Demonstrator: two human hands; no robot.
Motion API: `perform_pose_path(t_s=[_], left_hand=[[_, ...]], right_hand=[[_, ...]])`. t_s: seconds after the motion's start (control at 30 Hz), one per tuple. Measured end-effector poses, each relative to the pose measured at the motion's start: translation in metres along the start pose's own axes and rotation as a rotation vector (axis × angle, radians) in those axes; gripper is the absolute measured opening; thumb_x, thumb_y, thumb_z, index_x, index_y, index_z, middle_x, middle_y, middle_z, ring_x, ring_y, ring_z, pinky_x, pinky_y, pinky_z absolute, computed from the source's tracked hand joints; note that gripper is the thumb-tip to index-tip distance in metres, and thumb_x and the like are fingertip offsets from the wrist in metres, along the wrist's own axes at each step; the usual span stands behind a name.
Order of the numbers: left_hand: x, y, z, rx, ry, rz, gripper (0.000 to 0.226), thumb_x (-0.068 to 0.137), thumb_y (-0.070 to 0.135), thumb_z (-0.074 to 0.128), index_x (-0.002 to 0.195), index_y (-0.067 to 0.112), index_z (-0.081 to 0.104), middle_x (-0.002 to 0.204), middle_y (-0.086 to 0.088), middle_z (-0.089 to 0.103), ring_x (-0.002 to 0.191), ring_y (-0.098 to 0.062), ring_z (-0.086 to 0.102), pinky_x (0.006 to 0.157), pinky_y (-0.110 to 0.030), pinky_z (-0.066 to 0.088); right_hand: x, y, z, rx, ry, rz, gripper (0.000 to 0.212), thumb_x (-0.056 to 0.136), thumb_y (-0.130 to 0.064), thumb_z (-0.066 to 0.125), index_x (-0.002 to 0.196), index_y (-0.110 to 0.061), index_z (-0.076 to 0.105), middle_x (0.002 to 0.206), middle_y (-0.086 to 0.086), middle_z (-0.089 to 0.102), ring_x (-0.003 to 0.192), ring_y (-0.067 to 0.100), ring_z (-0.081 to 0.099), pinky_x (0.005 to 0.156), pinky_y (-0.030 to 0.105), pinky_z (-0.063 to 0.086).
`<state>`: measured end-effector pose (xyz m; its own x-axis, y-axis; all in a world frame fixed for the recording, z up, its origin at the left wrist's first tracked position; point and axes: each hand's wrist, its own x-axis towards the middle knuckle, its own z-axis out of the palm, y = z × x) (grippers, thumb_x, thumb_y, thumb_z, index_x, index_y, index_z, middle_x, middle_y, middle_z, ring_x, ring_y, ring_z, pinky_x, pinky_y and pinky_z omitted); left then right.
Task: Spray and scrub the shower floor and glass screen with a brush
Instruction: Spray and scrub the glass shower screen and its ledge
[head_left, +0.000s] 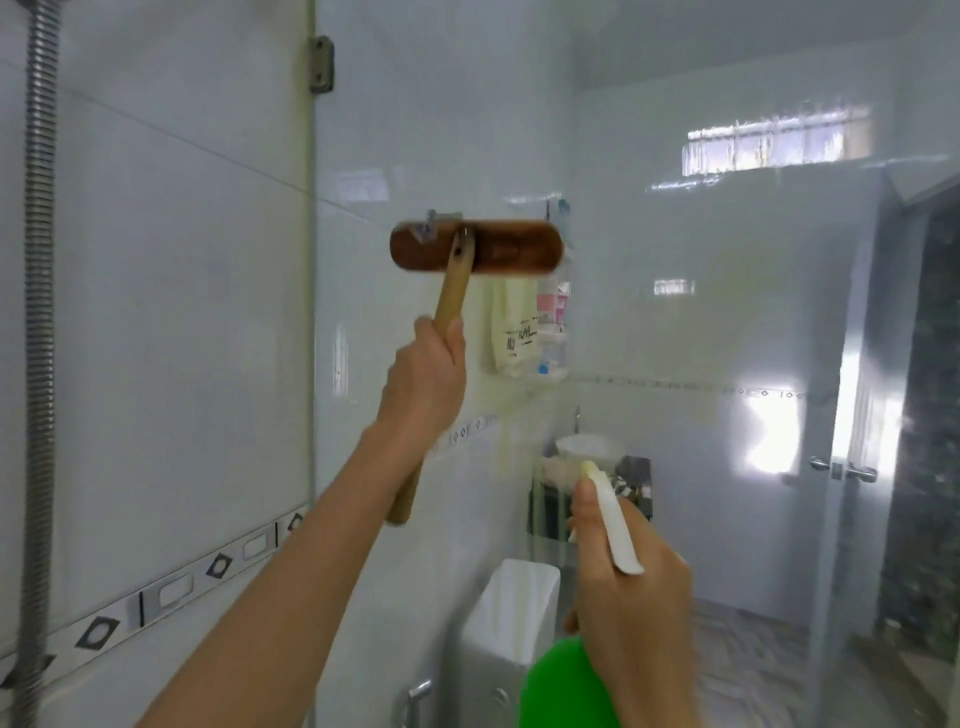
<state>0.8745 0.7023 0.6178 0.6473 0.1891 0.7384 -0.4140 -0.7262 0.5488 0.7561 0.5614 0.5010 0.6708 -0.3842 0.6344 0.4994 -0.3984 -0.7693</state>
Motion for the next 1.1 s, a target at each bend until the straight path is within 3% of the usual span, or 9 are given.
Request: perform_pose_path(t_s=[0.13,0.27,0.33,0.5,0.6,0.7,0.8,0.9,1.1], left_hand=[[-0.011,0.001,0.022,-0.026,0.022,0.006,0.041,0.099,0.049,0.02,0.104,0.015,0.042,0.078,-0.004,0.057,0.07,-0.027,0.061,0.061,-0.038,0.05],[-0.119,-0.024,0.05,0.092,-0.163,0.045,0.056,0.088,0.062,0.009,0.111,0.021,0.038,0.077,-0.004,0.063,0.072,-0.028,0.065,0.067,-0.045,0.055],[-0.09,-0.019,0.044,0.084,-0.081,0.072,0.05,0.093,0.057,0.014,0.109,0.018,0.039,0.076,-0.003,0.06,0.073,-0.029,0.064,0.067,-0.043,0.054],[0.024,0.001,-0.003,-0.078,0.049,-0.062,0.041,0.099,0.049,0.019,0.101,0.015,0.042,0.078,-0.002,0.052,0.063,-0.018,0.055,0.049,-0.03,0.04],[-0.023,-0.026,0.015,-0.014,-0.003,-0.064,0.04,0.1,0.047,0.02,0.104,0.014,0.042,0.072,0.001,0.051,0.062,-0.021,0.054,0.051,-0.03,0.037],[-0.119,-0.072,0.044,0.12,-0.172,0.024,0.037,0.099,0.046,0.021,0.109,0.015,0.037,0.068,0.005,0.052,0.058,-0.018,0.054,0.05,-0.029,0.036],[-0.156,-0.116,0.048,0.162,-0.244,-0.005,0.036,0.092,0.052,0.016,0.096,0.021,0.034,0.06,0.005,0.05,0.046,-0.011,0.048,0.042,-0.02,0.038],[-0.151,-0.137,0.04,0.172,-0.238,0.002,0.038,0.089,0.055,0.015,0.095,0.022,0.034,0.056,0.005,0.048,0.04,-0.01,0.044,0.039,-0.018,0.035],[-0.152,-0.13,0.04,0.151,-0.207,-0.032,0.033,0.093,0.051,0.019,0.094,0.022,0.035,0.056,0.006,0.046,0.038,-0.008,0.04,0.036,-0.015,0.031]], right_hand=[[-0.001,-0.009,0.012,0.035,-0.031,-0.016,0.056,0.079,-0.064,0.034,0.064,-0.016,0.059,0.046,0.002,0.054,0.046,0.024,0.059,0.048,0.036,0.051],[0.0,-0.011,-0.002,0.028,-0.021,-0.066,0.038,0.085,-0.055,0.04,0.064,-0.029,0.058,0.057,0.001,0.062,0.053,0.016,0.062,0.047,0.024,0.05],[0.003,-0.014,-0.011,0.034,-0.04,-0.072,0.038,0.085,-0.055,0.041,0.065,-0.028,0.059,0.07,-0.01,0.067,0.054,0.012,0.063,0.045,0.022,0.049],[0.014,-0.018,-0.027,-0.032,-0.087,-0.043,0.05,0.096,-0.05,0.04,0.071,-0.011,0.06,0.057,0.006,0.056,0.041,0.018,0.058,0.034,0.011,0.038],[0.023,-0.018,-0.036,-0.072,-0.079,-0.038,0.049,0.101,-0.045,0.04,0.067,-0.013,0.055,0.058,0.006,0.056,0.045,0.021,0.06,0.035,0.01,0.037],[0.036,-0.035,-0.034,-0.094,-0.091,-0.055,0.049,0.1,-0.051,0.041,0.071,-0.015,0.058,0.069,0.005,0.062,0.053,0.026,0.064,0.045,0.022,0.045],[0.058,-0.063,-0.024,-0.11,-0.091,-0.142,0.052,0.101,-0.051,0.042,0.07,-0.013,0.057,0.07,0.005,0.061,0.061,0.032,0.065,0.053,0.037,0.05],[0.08,-0.086,-0.008,-0.161,-0.129,-0.219,0.052,0.101,-0.052,0.04,0.065,-0.017,0.051,0.065,0.005,0.056,0.062,0.031,0.067,0.052,0.032,0.042],[0.097,-0.089,0.019,-0.226,-0.166,-0.196,0.055,0.1,-0.058,0.037,0.067,-0.016,0.051,0.07,0.009,0.063,0.065,0.031,0.069,0.065,0.041,0.056]])
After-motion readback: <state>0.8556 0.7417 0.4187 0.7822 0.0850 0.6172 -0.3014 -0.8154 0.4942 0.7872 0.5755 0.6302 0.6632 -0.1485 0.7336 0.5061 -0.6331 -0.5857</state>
